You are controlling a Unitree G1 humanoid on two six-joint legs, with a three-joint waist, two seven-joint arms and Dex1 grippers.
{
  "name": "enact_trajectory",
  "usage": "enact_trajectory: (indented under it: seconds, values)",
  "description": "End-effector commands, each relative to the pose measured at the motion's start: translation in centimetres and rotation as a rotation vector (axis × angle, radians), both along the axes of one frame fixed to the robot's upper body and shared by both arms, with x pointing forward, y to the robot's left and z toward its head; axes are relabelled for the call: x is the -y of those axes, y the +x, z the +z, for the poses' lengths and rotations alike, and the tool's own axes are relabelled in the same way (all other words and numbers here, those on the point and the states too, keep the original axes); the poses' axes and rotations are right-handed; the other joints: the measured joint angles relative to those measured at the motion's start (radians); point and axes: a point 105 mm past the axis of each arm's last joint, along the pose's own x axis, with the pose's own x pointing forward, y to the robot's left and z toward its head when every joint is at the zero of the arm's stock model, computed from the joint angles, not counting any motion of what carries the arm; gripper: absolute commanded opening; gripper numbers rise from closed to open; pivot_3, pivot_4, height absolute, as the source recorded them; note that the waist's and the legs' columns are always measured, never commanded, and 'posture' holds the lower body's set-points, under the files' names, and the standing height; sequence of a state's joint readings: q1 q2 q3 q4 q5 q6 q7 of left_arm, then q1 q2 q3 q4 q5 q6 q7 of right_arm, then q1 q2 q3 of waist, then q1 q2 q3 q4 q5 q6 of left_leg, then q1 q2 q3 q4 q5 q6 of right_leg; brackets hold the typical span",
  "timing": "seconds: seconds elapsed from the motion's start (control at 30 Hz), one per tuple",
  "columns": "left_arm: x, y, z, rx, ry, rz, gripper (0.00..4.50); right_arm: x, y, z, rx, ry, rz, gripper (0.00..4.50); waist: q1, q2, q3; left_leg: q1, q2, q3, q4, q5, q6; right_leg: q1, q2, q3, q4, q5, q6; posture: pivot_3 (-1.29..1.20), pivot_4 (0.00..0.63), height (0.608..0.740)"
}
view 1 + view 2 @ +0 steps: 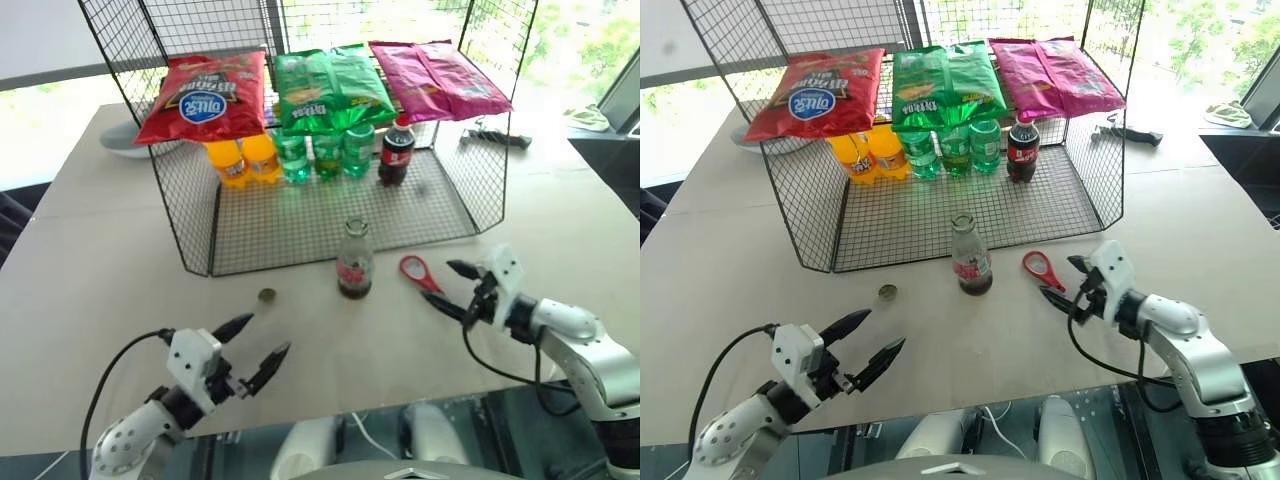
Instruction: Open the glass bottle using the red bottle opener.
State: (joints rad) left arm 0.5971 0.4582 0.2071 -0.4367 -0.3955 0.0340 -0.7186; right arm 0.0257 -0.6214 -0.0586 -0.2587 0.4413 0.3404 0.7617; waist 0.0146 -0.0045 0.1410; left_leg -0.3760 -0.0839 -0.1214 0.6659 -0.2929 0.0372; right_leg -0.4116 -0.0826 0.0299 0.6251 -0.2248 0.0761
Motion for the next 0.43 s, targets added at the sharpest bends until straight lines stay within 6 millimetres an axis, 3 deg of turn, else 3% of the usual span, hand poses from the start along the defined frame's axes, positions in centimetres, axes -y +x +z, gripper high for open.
enact_trajectory:
  seconds: [0.03,0.3,0.43]
  values:
    - [-1.2,-0.2,1.1,0.049,0.051,0.029,4.50,2.4,-0.9,0.4,0.076,-0.049,0.029,4.45,-0.001,0.000,0.000,0.000,0.000,0.000,0.000,0.000,0.000,0.000,0.000,0.000,0.000,0.000,0.000,0.00,0.150,0.740]
    - [-3.2,-1.0,0.4,0.022,0.107,0.058,4.50,7.4,-2.3,-0.6,0.130,-0.119,0.070,4.45,-0.004,0.000,0.000,0.004,0.000,0.001,0.000,-0.002,0.004,0.004,0.000,0.001,0.000,0.000,0.000,0.00,0.150,0.740]
    - [-3.3,-1.1,0.2,0.011,0.122,0.053,4.50,7.8,-2.1,-0.5,0.160,-0.119,0.075,4.45,-0.003,0.000,0.001,0.010,0.001,0.001,0.000,-0.003,0.004,0.010,0.000,0.000,0.000,0.000,0.000,0.00,0.150,0.740]
